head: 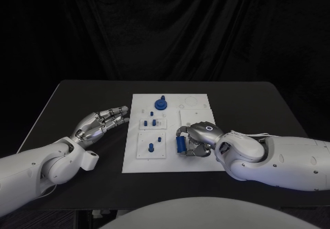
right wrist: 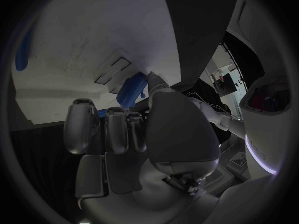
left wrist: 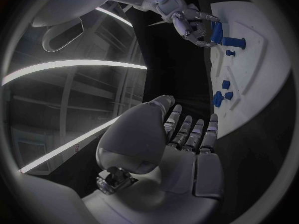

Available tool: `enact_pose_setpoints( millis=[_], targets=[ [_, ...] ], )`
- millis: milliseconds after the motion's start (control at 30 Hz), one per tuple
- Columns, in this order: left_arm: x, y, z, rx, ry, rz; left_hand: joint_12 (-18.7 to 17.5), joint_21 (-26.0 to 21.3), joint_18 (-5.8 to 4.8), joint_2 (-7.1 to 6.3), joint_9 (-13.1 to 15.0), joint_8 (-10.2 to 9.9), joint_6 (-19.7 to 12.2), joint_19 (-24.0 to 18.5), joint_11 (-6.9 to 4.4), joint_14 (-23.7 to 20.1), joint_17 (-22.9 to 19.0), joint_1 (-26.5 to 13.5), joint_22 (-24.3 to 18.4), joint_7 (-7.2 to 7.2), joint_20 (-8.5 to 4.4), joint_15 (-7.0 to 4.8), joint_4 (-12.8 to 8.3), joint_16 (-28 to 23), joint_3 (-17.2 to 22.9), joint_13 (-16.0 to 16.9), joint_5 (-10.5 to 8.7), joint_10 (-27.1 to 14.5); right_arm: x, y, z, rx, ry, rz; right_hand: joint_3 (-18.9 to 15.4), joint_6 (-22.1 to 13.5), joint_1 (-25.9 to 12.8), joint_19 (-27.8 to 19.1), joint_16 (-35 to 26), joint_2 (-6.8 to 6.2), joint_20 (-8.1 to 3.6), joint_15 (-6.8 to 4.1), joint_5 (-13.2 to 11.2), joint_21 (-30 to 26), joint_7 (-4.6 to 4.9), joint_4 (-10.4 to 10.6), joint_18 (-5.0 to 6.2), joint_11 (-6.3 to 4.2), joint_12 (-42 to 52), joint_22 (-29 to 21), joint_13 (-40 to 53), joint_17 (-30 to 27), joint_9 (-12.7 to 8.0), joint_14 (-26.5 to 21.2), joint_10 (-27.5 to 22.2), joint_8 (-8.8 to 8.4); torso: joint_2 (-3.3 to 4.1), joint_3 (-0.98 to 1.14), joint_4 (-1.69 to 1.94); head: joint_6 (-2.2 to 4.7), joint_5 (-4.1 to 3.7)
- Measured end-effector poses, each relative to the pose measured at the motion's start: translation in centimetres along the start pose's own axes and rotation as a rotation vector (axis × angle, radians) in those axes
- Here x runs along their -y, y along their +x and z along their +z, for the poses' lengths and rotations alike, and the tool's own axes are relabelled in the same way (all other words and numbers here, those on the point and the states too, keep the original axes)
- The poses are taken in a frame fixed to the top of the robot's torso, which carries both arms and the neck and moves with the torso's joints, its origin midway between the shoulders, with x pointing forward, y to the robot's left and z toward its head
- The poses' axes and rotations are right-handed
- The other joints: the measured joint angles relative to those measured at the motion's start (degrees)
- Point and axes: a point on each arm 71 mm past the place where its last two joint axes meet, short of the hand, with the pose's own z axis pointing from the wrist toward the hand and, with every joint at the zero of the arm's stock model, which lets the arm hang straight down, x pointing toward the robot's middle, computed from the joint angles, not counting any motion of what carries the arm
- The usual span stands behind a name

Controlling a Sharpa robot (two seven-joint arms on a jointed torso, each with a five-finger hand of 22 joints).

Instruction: Assemble the parts on the task board

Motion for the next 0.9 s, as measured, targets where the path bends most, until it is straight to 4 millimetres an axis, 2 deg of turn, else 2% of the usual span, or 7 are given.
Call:
enact_pose_setpoints(
  millis=[167, 400, 533, 800, 900],
  targets=[
    [-0.01, 0.02, -0.01, -0.001, 0.000, -0.001, 0.0, 0.0, 0.00, 0.00, 0.0, 0.0, 0.0, 0.0, 0.00, 0.0, 0.0, 0.0, 0.0, 0.00, 0.00, 0.00, 0.2, 0.0, 0.2, 0.0, 0.00, 0.0, 0.07, -0.05, -0.02, 0.004, 0.003, 0.001, 0.4, 1.0, -0.1, 0.0, 0.0, 0.46, 0.00, 0.00, 1.2, 0.0, 0.00, -0.4, 0.00, 0.00, 0.0, 0.0, 0.0, 0.0, -0.4, 0.0, 0.0, 1.04, -0.01, -0.02, -0.01, 0.00, 0.08],
    [-0.03, 0.03, -0.03, -0.002, -0.001, -0.002, 0.0, 0.0, 0.00, 0.00, 0.0, 0.0, 0.0, 0.0, 0.00, 0.0, 0.0, 0.0, 0.0, 0.00, 0.00, 0.00, 0.2, 0.0, 0.2, 0.0, 0.00, 0.0, 0.13, -0.04, -0.09, 0.003, 0.008, 0.010, 0.8, 1.1, -0.2, 0.0, 0.0, 1.32, 0.00, 0.00, 4.6, 0.0, 0.00, -0.8, 0.00, 0.00, 0.0, 0.0, 0.0, 0.0, -1.8, 0.0, 0.0, 1.80, -0.02, -0.03, -0.03, 0.00, 0.13],
    [-0.05, 0.03, -0.04, -0.003, -0.001, -0.003, 0.0, 0.0, -0.01, 0.00, 0.0, 0.0, 0.0, 0.0, 0.00, 0.0, 0.0, 0.0, 0.0, 0.00, 0.00, 0.00, 0.2, 0.0, 0.2, 0.0, 0.00, 0.0, 0.20, -0.04, -0.15, 0.002, 0.012, 0.018, 0.7, 1.4, -0.9, 0.0, 0.0, 1.98, 0.00, 0.00, 6.2, 0.0, 0.27, -0.9, 0.00, 0.00, 0.0, 0.0, 0.0, 0.0, -2.4, 0.0, 0.0, 1.86, -0.03, -0.03, -0.03, 0.00, 0.13],
    [-0.08, 0.05, -0.05, -0.004, -0.001, -0.004, 0.0, 0.0, 0.00, 0.00, 0.0, 0.0, 0.0, 0.0, 0.00, 0.0, 0.0, 0.0, 0.0, 0.00, 0.00, 0.00, 0.2, 0.0, 0.2, 0.0, 0.00, 0.0, 0.31, -0.15, -0.45, 0.005, 0.019, 0.034, 1.4, 1.5, -1.1, 0.0, 0.0, 2.27, 0.00, 0.00, 9.1, 0.0, 0.36, -1.3, -0.01, 0.00, 0.0, 0.0, 0.0, 0.0, -3.6, 0.0, 0.0, 1.86, -0.05, -0.01, -0.02, 0.00, 0.24],
    [-0.09, 0.04, -0.08, -0.004, -0.002, -0.005, 0.0, 0.0, -0.01, 0.00, 0.0, 0.0, 0.0, 0.0, 0.00, 0.0, 0.0, 0.0, 0.0, 0.00, 0.00, 0.00, 0.2, 0.0, 0.2, 0.0, 0.28, 0.0, 0.34, -0.18, -0.58, 0.008, 0.021, 0.043, 1.5, 1.5, -1.5, 0.0, 0.1, 2.71, 0.00, 0.00, 11.8, 0.0, 0.37, -1.2, 0.00, 0.00, 0.0, 0.0, 0.0, 0.0, -4.6, 0.0, 0.0, 1.86, -0.05, -0.01, -0.01, 0.00, 0.25]
  ],
)
